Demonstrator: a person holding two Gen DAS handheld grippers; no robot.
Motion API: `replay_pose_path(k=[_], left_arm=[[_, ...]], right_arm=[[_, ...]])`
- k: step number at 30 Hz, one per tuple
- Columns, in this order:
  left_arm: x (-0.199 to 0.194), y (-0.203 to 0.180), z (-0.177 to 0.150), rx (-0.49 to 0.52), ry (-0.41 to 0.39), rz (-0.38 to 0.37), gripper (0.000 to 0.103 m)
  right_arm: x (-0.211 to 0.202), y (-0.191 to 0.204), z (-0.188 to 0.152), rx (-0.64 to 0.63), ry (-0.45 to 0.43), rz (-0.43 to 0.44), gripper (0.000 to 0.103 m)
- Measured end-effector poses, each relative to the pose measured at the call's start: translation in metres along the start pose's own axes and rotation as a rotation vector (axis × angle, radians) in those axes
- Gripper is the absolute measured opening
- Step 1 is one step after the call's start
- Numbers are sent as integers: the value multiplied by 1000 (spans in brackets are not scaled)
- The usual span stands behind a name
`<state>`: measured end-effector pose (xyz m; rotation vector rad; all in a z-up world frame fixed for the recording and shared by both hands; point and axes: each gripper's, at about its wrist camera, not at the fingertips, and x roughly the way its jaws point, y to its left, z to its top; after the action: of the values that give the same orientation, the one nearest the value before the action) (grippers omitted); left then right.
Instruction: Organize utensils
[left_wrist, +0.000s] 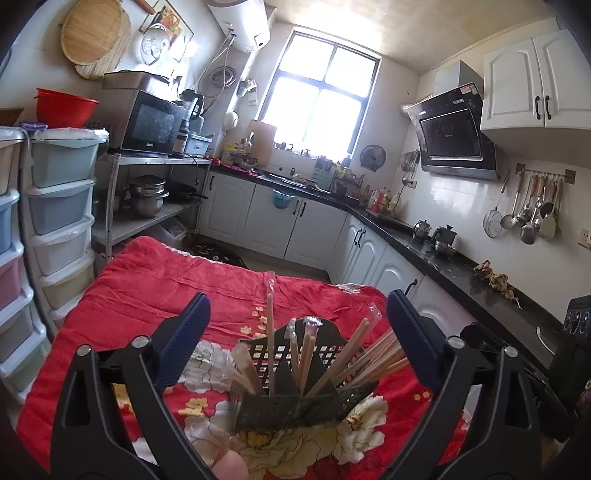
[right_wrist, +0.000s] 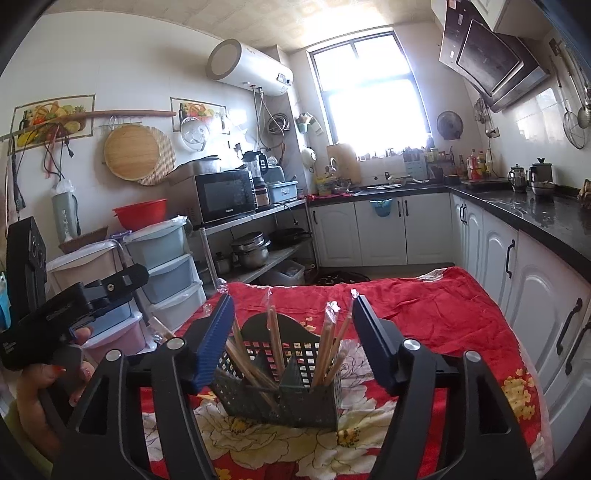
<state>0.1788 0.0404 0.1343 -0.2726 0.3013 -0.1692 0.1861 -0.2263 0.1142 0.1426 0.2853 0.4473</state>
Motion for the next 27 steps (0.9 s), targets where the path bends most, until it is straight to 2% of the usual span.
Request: replay_pose_path(k=[7, 14, 19, 27], left_arm=[[-12, 1, -12, 1, 14, -4, 92], [-21, 3, -36, -6, 58, -13, 92], [-24, 5, -56, -21, 102, -5, 92], [-21, 12, -96, -19, 205, 50, 92]], right_arm=[[-13, 3, -10, 7, 9, 3, 78], [-22, 5, -27, 4, 46, 1, 85], [-25, 6, -47, -3, 93, 0, 88], [-21, 7, -80, -7, 196, -6, 91]])
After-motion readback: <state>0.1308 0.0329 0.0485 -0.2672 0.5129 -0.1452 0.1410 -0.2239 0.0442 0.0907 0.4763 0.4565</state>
